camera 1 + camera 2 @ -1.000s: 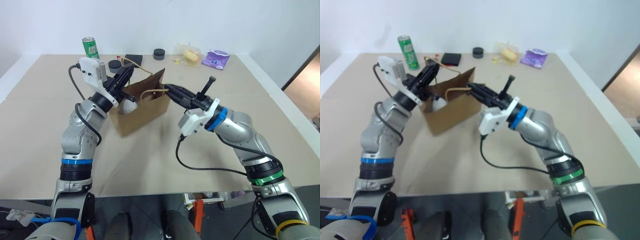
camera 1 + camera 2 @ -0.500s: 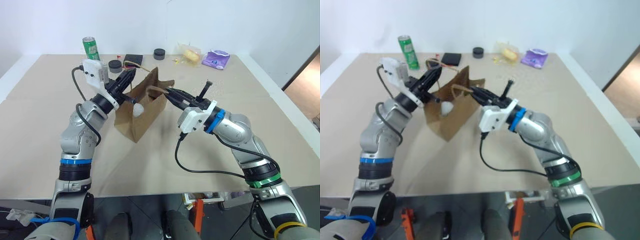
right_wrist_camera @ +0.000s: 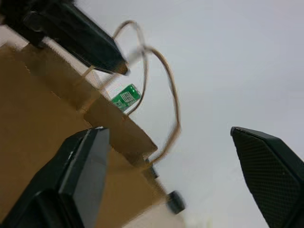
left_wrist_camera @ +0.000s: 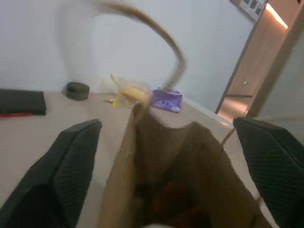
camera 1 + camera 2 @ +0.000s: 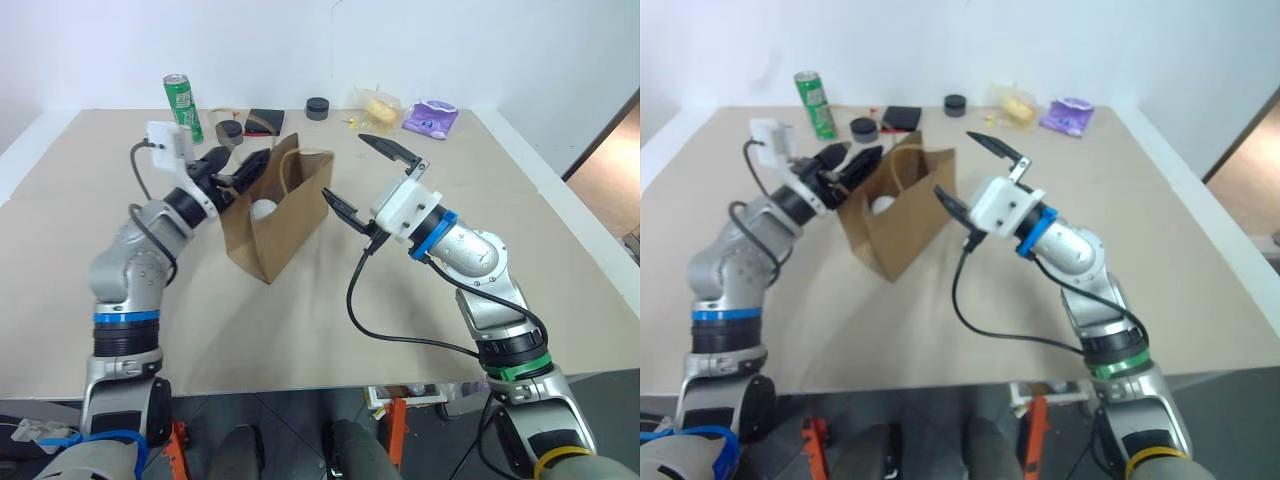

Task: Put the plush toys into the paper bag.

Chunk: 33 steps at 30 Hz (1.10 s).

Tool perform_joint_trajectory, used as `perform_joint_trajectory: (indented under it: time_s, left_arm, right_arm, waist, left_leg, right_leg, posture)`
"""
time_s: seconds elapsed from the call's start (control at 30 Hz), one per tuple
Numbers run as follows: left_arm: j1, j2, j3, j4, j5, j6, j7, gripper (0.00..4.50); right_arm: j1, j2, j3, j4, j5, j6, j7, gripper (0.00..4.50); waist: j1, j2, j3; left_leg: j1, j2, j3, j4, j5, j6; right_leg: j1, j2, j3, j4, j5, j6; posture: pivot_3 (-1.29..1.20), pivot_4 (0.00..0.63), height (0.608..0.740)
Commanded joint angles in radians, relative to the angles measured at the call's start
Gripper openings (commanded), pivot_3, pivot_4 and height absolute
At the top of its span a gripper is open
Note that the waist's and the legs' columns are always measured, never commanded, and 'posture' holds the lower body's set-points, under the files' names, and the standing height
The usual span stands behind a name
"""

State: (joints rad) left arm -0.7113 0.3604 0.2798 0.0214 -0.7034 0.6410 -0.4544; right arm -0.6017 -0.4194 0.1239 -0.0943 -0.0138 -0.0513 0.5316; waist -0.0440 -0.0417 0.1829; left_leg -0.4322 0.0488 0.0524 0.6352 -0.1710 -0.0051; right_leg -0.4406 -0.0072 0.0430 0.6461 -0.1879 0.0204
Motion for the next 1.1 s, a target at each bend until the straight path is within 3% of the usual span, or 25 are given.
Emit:
perform_joint_trajectory:
  time_s: [0.03,0.13,0.23,0.37,0.57,1.1]
  left_arm:
    - [-0.018,0.043,0.072,-0.056,-0.115,0.109,0.011,4.45]
    - [0.008,0.07,0.1,-0.096,-0.239,0.24,0.0,4.5]
    - [0.062,0.114,0.08,-0.163,-0.297,0.311,-0.053,4.5]
    - [0.14,0.205,0.047,-0.197,-0.255,0.292,-0.153,4.5]
    - [0.236,0.346,-0.057,-0.158,-0.012,0.059,-0.314,4.5]
    - [0.277,0.292,-0.137,-0.148,0.054,-0.025,-0.398,4.5]
  right_arm:
    - [0.01,0.022,-0.042,-0.071,0.135,0.255,0.03,4.5]
    - [0.031,0.025,-0.016,-0.112,0.265,0.496,0.109,3.64]
    - [0.043,0.042,-0.012,-0.144,0.356,0.616,0.146,1.9]
    - [-0.003,0.093,-0.013,-0.131,0.408,0.672,0.147,0.13]
    - [-0.115,0.145,0.03,-0.001,0.378,0.658,0.157,0.13]
    - [-0.273,0.258,0.074,0.283,0.322,0.545,0.213,0.13]
  waist:
    - [0.0,0.0,0.0]
    - [0.0,0.0,0.0]
    - [0.0,0.0,0.0]
    - [-0.005,0.0,0.0]
    - [-0.004,0.0,0.0]
    - [-0.002,0.0,0.0]
  left_leg:
    - [0.0,0.0,0.0,0.0,0.0,0.0]
    - [0.0,0.0,0.0,0.0,0.0,0.0]
    - [0.0,0.0,0.0,0.0,0.0,0.0]
    - [0.001,0.001,0.001,-0.001,-0.001,-0.001]
    - [0.002,0.002,-0.001,-0.001,-0.001,-0.001]
    - [-0.003,0.003,-0.001,-0.001,-0.002,-0.002]
  right_leg:
    - [0.0,0.0,0.0,0.0,0.0,0.0]
    - [0.0,0.0,0.0,0.0,0.0,0.0]
    - [0.0,0.0,0.0,0.0,0.0,-0.001]
    - [-0.001,0.001,0.0,0.001,-0.003,-0.005]
    - [-0.001,0.003,-0.001,0.001,-0.001,-0.01]
    - [-0.005,0.003,-0.001,0.0,-0.003,-0.007]
  posture:
    - [0.0,0.15,0.74]
    - [0.0,0.15,0.74]
    - [0.0,0.15,0.74]
    - [0.0,0.15,0.74]
    - [0.0,0.15,0.74]
    - [0.0,0.15,0.74]
